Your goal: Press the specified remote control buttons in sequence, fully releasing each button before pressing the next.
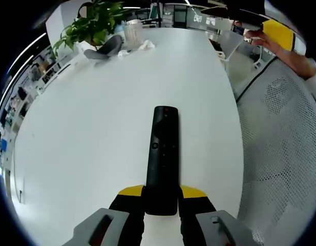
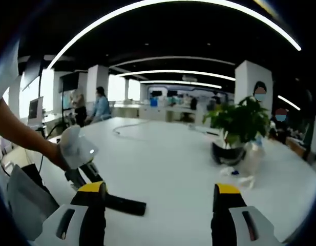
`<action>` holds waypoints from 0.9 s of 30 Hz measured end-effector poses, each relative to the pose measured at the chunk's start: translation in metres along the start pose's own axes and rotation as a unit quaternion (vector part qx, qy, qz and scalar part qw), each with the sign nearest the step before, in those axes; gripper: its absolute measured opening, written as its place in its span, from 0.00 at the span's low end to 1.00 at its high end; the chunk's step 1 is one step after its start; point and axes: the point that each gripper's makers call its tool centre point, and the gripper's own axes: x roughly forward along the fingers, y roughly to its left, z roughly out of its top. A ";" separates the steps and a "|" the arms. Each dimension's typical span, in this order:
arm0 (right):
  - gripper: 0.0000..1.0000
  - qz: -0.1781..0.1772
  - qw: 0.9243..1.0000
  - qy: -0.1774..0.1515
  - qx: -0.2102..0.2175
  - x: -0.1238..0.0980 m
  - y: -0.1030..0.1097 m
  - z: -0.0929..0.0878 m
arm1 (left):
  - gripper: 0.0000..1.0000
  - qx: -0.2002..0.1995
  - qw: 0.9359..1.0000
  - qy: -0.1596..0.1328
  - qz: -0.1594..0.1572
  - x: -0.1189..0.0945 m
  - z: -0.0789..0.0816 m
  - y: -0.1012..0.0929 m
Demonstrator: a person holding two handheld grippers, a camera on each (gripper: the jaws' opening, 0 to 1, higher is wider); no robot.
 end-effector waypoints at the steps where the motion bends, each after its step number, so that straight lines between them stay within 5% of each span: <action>1: 0.84 -0.002 1.000 0.002 -0.001 0.000 0.000 -0.001 | 0.24 0.000 1.000 0.000 0.000 0.000 0.000 0.001; 27: 0.80 -0.003 1.000 0.022 -0.003 0.001 0.002 -0.008 | 0.24 0.008 1.000 0.022 -0.016 0.005 0.009 0.043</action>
